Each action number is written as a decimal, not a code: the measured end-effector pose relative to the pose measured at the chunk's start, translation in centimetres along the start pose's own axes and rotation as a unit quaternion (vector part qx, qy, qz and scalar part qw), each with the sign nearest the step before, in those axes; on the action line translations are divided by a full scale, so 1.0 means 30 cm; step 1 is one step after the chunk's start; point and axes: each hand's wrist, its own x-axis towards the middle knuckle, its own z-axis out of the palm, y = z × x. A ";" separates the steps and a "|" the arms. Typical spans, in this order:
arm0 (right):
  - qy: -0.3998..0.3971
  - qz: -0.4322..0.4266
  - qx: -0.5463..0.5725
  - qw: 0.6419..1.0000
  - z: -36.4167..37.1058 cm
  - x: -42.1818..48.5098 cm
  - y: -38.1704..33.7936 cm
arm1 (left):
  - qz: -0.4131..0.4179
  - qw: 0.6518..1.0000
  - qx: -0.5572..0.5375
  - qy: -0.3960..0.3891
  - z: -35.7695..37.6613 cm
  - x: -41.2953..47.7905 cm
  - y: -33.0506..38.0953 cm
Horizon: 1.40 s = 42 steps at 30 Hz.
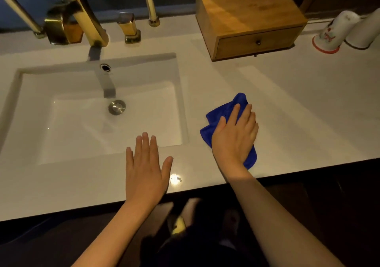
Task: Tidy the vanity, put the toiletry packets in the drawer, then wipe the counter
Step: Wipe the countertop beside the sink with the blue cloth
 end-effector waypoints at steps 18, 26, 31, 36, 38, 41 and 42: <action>-0.045 -0.221 -0.016 0.974 0.027 -0.013 -0.214 | 0.018 0.999 0.019 0.044 0.022 0.014 -0.036; -0.083 -0.400 0.012 0.913 0.027 -0.017 -0.167 | -0.007 0.999 -0.032 0.018 -0.018 -0.007 -0.067; -0.107 -0.552 0.053 0.825 0.000 0.045 -0.067 | -0.066 0.997 0.025 0.030 -0.045 -0.055 -0.164; -0.139 -0.622 0.029 0.770 -0.035 0.112 0.008 | -0.076 0.996 0.044 0.033 -0.029 -0.066 -0.174; -0.145 -0.617 0.034 0.773 -0.039 0.120 0.031 | -0.079 0.995 0.047 0.035 -0.027 -0.065 -0.175; -0.146 -0.591 0.051 0.792 -0.047 0.114 0.070 | -0.079 0.995 0.049 0.035 -0.024 -0.066 -0.176; -0.146 -0.573 0.056 0.804 -0.051 0.105 0.087 | -0.078 0.995 0.050 0.034 -0.023 -0.067 -0.176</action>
